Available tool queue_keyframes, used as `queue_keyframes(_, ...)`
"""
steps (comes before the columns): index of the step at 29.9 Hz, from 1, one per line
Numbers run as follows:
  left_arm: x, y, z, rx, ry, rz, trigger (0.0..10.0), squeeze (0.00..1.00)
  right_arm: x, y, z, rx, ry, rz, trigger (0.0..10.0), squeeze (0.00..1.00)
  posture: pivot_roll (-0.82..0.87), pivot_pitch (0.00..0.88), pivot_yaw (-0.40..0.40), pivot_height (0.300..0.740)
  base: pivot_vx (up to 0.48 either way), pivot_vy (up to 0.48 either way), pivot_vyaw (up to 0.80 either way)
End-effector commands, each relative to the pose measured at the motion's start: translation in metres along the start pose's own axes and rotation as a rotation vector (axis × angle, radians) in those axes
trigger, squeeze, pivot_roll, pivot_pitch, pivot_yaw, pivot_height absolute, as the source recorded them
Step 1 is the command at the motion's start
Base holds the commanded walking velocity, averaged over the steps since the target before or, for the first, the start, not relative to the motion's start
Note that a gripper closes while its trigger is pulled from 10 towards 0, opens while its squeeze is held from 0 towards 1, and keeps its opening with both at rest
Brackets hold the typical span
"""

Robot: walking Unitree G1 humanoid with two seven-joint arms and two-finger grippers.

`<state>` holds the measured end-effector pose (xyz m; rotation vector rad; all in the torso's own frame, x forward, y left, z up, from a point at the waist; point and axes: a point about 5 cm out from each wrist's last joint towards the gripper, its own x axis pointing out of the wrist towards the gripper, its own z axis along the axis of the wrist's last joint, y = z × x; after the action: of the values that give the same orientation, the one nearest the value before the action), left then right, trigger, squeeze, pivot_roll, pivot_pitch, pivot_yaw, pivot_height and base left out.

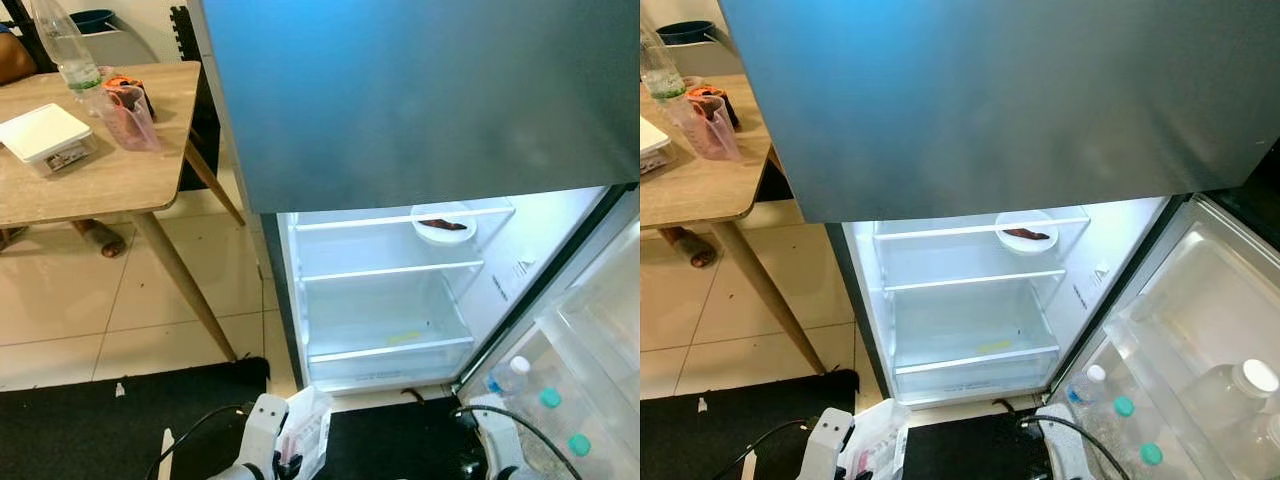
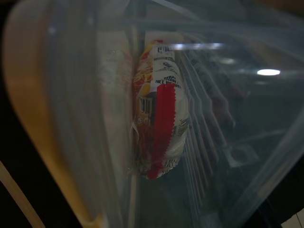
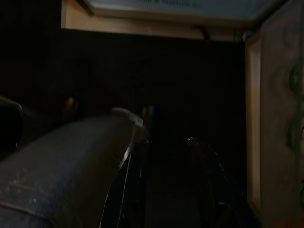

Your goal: Restocking fridge

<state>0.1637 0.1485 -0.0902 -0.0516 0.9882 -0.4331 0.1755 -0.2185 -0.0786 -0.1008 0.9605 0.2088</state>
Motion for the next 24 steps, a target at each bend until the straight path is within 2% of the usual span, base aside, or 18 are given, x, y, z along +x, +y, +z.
queue_keyframes(1,-0.007,0.005,-0.025,0.002,0.103,0.015,10.0,0.00,0.000,0.003,-0.003,0.010,0.012,0.004,10.0,0.00,-0.08,0.058,0.005,0.740,0.000,0.000,0.00)
queue_keyframes(8,-0.005,0.004,-0.021,0.003,0.093,0.018,10.0,0.00,0.003,0.013,-0.007,-0.022,0.043,0.009,10.0,0.00,-0.08,0.054,0.005,0.740,0.000,0.000,0.64)
queue_keyframes(13,-0.005,0.005,-0.020,0.011,0.091,0.029,10.0,0.00,0.003,0.013,-0.008,-0.035,0.054,-0.018,10.0,0.00,-0.08,0.048,0.006,0.740,0.000,0.000,0.60)
queue_keyframes(21,-0.006,0.006,-0.019,-0.001,0.084,0.043,10.0,0.00,0.001,0.009,-0.018,-0.040,0.103,-0.081,10.0,0.00,-0.08,0.044,0.010,0.740,0.000,0.000,0.00)
queue_keyframes(24,-0.006,0.007,-0.018,0.021,0.090,0.039,10.0,0.00,-0.001,0.008,-0.023,-0.029,0.118,-0.092,10.0,0.00,-0.08,0.044,0.013,0.740,0.000,0.000,0.00)
